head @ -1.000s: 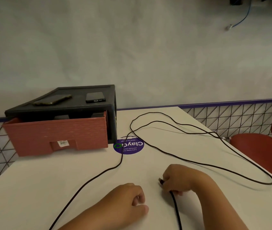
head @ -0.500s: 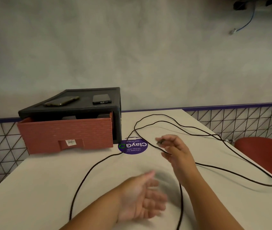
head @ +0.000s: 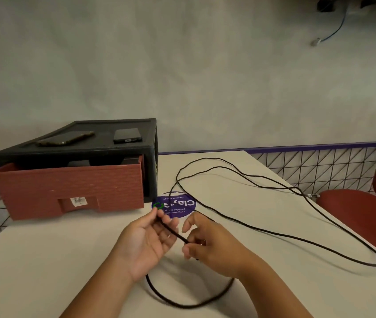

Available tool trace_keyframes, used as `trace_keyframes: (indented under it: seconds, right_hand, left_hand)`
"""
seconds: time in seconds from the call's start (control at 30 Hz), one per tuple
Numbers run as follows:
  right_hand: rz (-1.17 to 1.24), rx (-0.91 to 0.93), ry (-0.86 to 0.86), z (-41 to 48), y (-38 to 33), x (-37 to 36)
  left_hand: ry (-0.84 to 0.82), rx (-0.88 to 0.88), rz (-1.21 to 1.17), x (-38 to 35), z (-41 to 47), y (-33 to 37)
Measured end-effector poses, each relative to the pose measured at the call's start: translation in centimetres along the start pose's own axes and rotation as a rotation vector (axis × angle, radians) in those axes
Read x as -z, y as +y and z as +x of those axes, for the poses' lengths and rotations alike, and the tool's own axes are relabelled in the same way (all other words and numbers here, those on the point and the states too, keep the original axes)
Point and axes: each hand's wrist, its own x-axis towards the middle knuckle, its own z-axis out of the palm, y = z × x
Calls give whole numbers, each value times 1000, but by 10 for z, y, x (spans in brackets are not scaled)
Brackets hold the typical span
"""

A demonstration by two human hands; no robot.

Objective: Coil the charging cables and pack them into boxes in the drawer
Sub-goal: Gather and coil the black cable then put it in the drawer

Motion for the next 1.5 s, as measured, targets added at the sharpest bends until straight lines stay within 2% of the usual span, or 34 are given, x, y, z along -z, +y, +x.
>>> trace_keyframes:
  seconds: [0.1, 0.17, 0.27, 0.33, 0.37, 0.47, 0.57, 0.63, 0.77, 0.83, 0.87, 0.97, 1.0, 1.07, 1.13, 1.23, 1.3, 1.4, 1.5]
  right_hand:
    - [-84, -28, 34, 1, 1, 0]
    - [-239, -27, 132, 1, 5, 0]
    - [-340, -60, 425, 6, 10, -2]
    - [-303, -170, 625, 8, 10, 2]
    - [-272, -265, 645, 9, 9, 4]
    - [-216, -413, 462, 13, 18, 1]
    - [-162, -380, 320, 15, 15, -10]
    - [-29, -341, 320, 16, 11, -12]
    - [494, -325, 281, 13, -2, -6]
    - [513, -347, 361, 12, -1, -1]
    - [405, -363, 426, 11, 2, 1]
    - [-291, -339, 540, 12, 7, -1]
    - [-449, -308, 543, 12, 6, -3]
    - [-576, -234, 496, 13, -3, -7]
    - [-675, -144, 285, 15, -10, -13]
    - [-643, -15, -116, 13, -16, -29]
    - [-524, 15, -252, 11, -18, -35]
    - [-338, 11, -321, 10, -22, -34]
    - [-145, -38, -291, 5, -21, -26]
  left_hand:
    - [11, -46, -4, 10, -5, 13]
    - [-11, -34, 51, 13, -12, 20]
    - [-40, -26, 196, 17, -23, 26]
    - [-67, -39, 294, 20, -31, 26]
    - [-86, -39, 320, 20, -35, 26]
    - [-152, -59, 265, 19, -41, 30]
    - [-249, -155, 72, 24, -38, 38]
    - [-257, -260, -74, 30, -35, 45]
    - [-179, -434, -326, 47, -32, 65]
    - [-103, -485, -362, 53, -32, 72]
    - [-50, -507, -348, 55, -33, 74]
    - [85, -557, -258, 49, -32, 71]
    - [108, -568, -231, 46, -31, 68]
    - [125, -601, -179, 39, -32, 64]
    - [126, -648, -126, 35, -35, 63]
    - [100, -727, 16, 33, -37, 63]
    - [128, -792, 243, 37, -35, 60]
    - [187, -847, 793, 47, -27, 53]
    - [115, -688, 1301, 55, -23, 43]
